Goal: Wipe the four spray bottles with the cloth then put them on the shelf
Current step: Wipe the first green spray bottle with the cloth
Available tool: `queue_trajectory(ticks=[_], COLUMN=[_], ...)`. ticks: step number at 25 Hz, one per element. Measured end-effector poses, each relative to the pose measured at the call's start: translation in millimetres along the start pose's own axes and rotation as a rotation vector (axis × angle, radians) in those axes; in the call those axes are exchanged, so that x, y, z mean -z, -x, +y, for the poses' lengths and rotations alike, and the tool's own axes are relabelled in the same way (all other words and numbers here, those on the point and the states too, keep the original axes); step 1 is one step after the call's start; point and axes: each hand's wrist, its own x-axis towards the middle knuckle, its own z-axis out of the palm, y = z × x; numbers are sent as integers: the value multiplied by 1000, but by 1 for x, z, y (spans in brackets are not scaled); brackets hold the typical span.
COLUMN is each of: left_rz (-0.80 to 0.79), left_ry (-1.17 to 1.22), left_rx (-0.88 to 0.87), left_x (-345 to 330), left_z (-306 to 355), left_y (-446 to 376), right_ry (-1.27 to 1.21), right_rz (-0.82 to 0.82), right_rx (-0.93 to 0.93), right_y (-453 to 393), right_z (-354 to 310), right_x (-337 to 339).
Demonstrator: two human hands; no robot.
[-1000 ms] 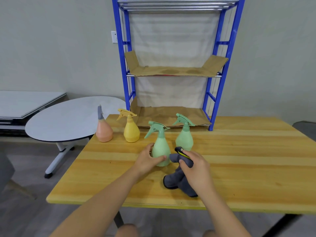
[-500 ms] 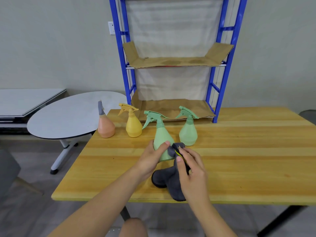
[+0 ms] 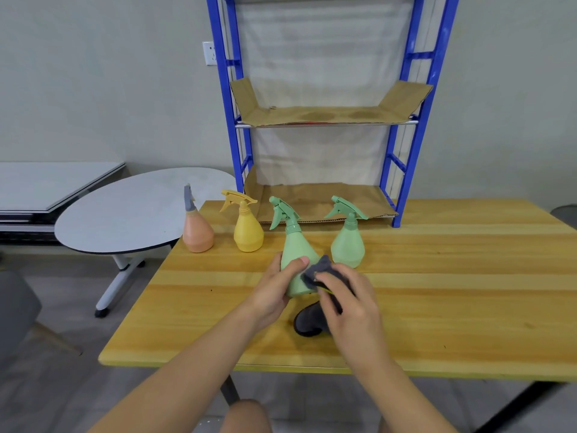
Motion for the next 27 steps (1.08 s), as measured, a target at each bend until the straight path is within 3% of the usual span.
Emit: queue_trajectory(ticks=[2, 6, 10, 14, 17, 21, 25, 27], left_rz=[-1, 5, 2, -6, 5, 12, 55, 58], left_ry=[20, -9, 70, -5, -58, -22, 8, 21], left_rx=[9, -6, -17, -17, -62, -97, -123, -100], left_x=[-1, -6, -6, -4, 1, -1, -3, -4], left_z=[0, 4, 7, 13, 17, 15, 20, 21], left_y=[-1, 3, 3, 3, 2, 1, 1, 2], right_ry=[-1, 72, 46, 88, 82, 151, 110, 143], right_rz=[31, -103, 0, -116, -11, -131, -54, -118], right_rx=[-38, 199, 21, 265, 90, 346, 154, 278], right_y=[-3, 10, -3, 4, -11, 0, -13, -2], right_z=[-1, -5, 1, -5, 4, -10, -1, -9], right_x=[3, 1, 6, 5, 12, 6, 11, 9])
